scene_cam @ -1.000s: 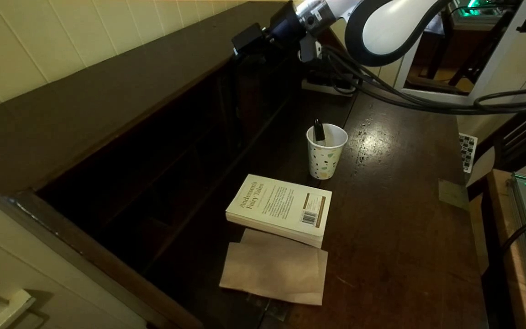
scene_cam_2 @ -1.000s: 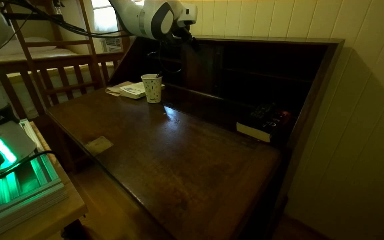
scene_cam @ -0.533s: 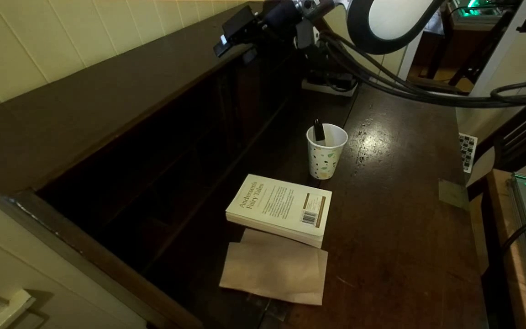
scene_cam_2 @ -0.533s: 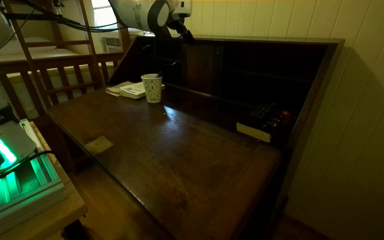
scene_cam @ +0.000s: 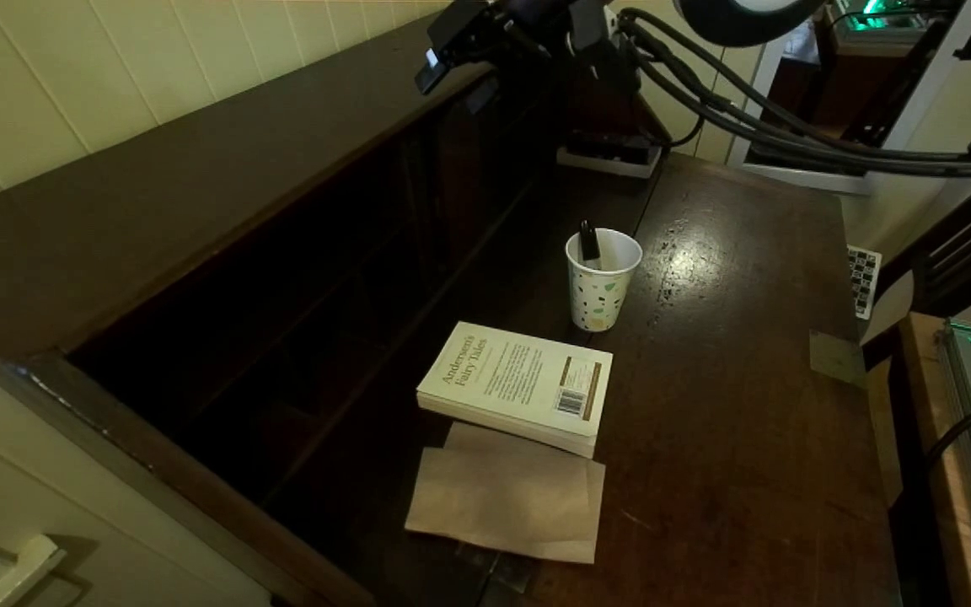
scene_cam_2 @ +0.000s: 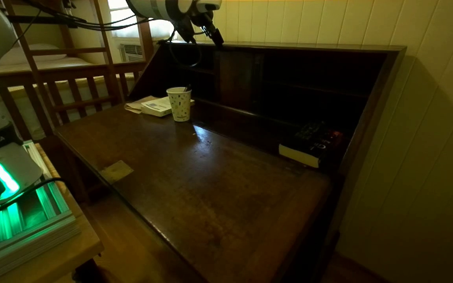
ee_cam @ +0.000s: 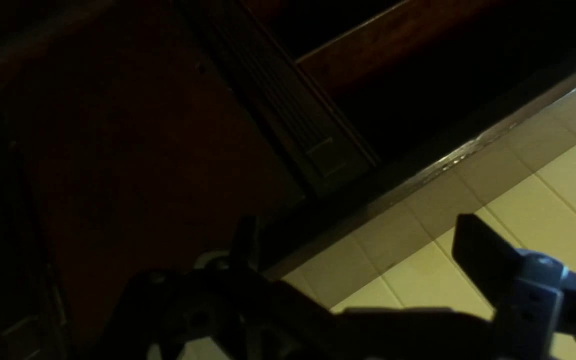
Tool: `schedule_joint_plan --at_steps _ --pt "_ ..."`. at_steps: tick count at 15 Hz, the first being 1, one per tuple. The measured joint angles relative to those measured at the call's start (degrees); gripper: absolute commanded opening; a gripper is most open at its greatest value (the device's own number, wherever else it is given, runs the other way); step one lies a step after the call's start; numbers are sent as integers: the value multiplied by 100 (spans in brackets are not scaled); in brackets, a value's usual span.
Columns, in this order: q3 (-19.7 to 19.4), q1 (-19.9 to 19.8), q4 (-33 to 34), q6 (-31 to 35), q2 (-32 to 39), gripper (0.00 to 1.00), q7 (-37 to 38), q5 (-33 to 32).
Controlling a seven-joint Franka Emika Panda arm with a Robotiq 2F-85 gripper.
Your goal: Open the cabinet door and remove the coffee cup from the cabinet then close the door.
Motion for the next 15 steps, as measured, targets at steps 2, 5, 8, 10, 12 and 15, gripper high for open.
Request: schedule_joint_plan --at_steps 2,5,8,10,12,15 --pt "225 -238 -138 -181 339 100 -448 886" --pt "633 -617 -258 -553 870 100 -957 1938" --pt "1058 -1039 -266 -1013 1341 100 -1222 2543" --pt "1326 -1330 -266 -1339 1572 100 -1302 2679" --pt "1585 -1607 -266 -1667 1658 100 -1358 2640" --pt "2004 -2067 -267 -2136 1660 100 -1646 2537"
